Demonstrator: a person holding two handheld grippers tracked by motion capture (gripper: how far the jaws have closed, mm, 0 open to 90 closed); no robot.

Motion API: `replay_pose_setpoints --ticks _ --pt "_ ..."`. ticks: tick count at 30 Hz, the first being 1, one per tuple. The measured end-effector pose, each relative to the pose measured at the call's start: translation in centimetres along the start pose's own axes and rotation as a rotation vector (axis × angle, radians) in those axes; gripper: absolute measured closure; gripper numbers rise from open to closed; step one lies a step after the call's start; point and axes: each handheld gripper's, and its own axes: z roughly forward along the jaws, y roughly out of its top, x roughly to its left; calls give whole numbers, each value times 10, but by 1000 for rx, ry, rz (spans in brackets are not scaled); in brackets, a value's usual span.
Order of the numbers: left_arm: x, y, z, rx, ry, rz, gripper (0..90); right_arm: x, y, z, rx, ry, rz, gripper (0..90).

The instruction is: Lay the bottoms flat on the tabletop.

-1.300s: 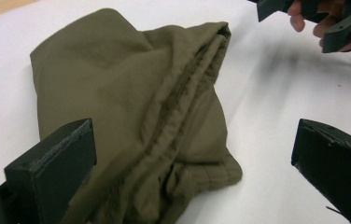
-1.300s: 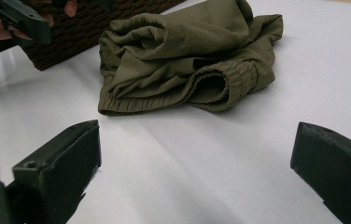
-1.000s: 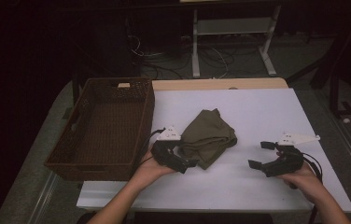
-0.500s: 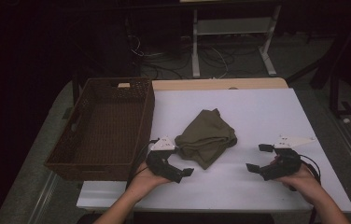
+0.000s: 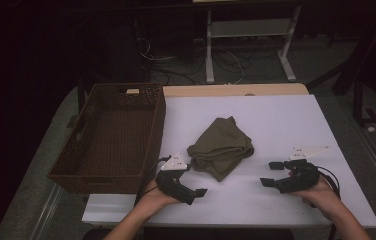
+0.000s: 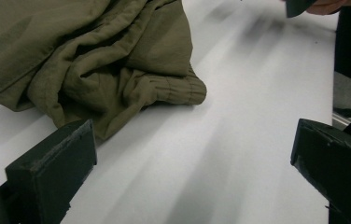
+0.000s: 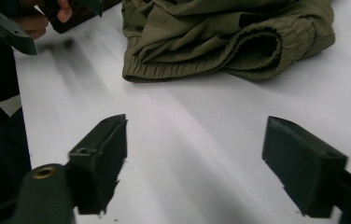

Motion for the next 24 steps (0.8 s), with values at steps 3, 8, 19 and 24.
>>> replay_pose_setpoints --ticks 3,8,19,24 --pt "3 0 0 0 -3 -15 0 1 1 2 6 2 -11 263" --pt "5 1 0 7 8 -14 0 0 5 5 0 3 5 276" --pt "6 3 0 12 20 0 0 1 28 20 3 34 -26 258" --pt "6 4 0 10 26 -7 0 -1 37 24 3 49 -38 250"
